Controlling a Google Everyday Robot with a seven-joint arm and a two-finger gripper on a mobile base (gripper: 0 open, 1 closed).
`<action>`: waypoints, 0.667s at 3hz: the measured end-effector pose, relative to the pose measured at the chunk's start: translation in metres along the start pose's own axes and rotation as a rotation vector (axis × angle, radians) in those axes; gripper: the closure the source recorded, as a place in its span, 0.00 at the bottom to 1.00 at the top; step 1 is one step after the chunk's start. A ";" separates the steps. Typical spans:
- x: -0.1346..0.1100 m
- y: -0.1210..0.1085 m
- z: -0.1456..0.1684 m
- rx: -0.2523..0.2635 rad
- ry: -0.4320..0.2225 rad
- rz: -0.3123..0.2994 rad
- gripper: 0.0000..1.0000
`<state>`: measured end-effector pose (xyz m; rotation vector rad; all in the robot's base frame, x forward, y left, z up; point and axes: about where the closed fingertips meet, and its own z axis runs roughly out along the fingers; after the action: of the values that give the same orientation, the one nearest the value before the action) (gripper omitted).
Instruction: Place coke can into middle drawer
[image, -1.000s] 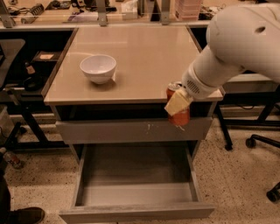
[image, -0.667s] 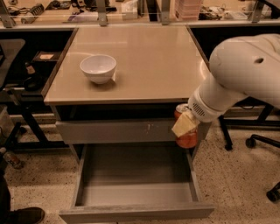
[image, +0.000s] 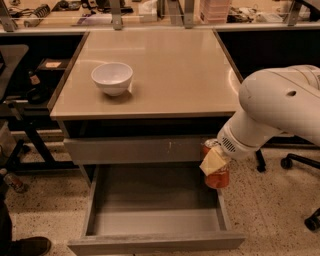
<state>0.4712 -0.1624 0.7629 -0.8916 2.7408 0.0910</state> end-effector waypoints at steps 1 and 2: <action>0.009 0.006 0.021 -0.009 0.007 0.040 1.00; 0.019 0.015 0.064 -0.015 0.025 0.112 1.00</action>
Offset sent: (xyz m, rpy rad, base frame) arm -0.0120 0.0194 -0.1260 0.0466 0.0801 -0.2363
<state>0.4619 -0.1519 0.6962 -0.7468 2.8159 0.1222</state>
